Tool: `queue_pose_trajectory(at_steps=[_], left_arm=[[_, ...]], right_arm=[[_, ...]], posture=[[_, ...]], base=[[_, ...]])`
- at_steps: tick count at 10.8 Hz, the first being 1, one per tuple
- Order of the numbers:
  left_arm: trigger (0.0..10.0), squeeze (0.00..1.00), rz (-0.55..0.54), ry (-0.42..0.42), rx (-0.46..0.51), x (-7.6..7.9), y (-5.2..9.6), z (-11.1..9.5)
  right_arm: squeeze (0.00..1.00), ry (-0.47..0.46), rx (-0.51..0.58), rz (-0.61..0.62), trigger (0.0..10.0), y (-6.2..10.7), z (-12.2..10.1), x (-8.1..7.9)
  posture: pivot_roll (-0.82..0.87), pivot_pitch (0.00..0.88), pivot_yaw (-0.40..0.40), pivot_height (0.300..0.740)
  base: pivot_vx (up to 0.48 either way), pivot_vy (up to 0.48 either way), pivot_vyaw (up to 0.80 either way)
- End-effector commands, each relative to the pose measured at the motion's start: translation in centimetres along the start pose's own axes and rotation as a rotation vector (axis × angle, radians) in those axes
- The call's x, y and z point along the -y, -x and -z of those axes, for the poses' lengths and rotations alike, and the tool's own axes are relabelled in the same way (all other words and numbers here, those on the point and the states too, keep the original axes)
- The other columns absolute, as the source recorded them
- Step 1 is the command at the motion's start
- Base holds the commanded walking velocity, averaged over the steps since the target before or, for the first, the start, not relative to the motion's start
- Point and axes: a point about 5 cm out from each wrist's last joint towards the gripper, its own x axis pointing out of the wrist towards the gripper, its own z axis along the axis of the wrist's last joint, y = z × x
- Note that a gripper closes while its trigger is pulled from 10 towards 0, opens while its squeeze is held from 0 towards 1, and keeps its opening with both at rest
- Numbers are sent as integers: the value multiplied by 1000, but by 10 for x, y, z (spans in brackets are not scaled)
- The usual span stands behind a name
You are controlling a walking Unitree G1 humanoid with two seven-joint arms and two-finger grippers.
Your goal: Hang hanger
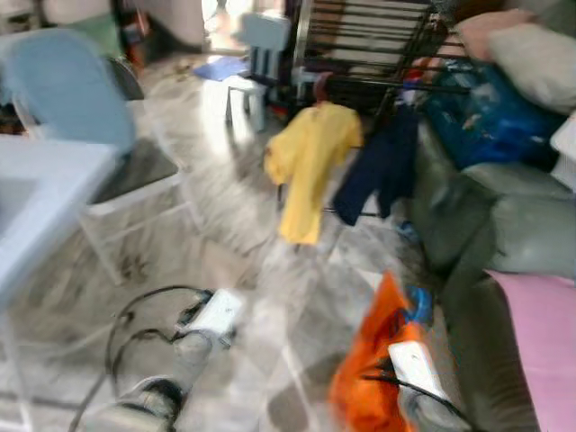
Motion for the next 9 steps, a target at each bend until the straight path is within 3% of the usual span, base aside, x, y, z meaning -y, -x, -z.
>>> queue_pose_trajectory(at_steps=[1,3,6,9], left_arm=[[10000,0,-45,13,-37,-12,1,9],[10000,0,-59,62,-44,-17,1,10],[10000,0,-83,13,-68,-20,2,13],[10000,0,-68,15,-79,-21,2,15]], right_arm=[[0,-21,27,-8,10000,-2,-8,-3],[0,-22,24,0,10000,-2,-7,1],[0,-27,15,7,10000,-1,-4,3],[0,-106,-28,79,10000,3,7,18]], posture=[[74,0,-88,740],[70,0,-78,740],[69,0,-69,740],[78,0,-58,740]], base=[[0,0,0],[0,0,0],[0,0,413],[0,0,0]])
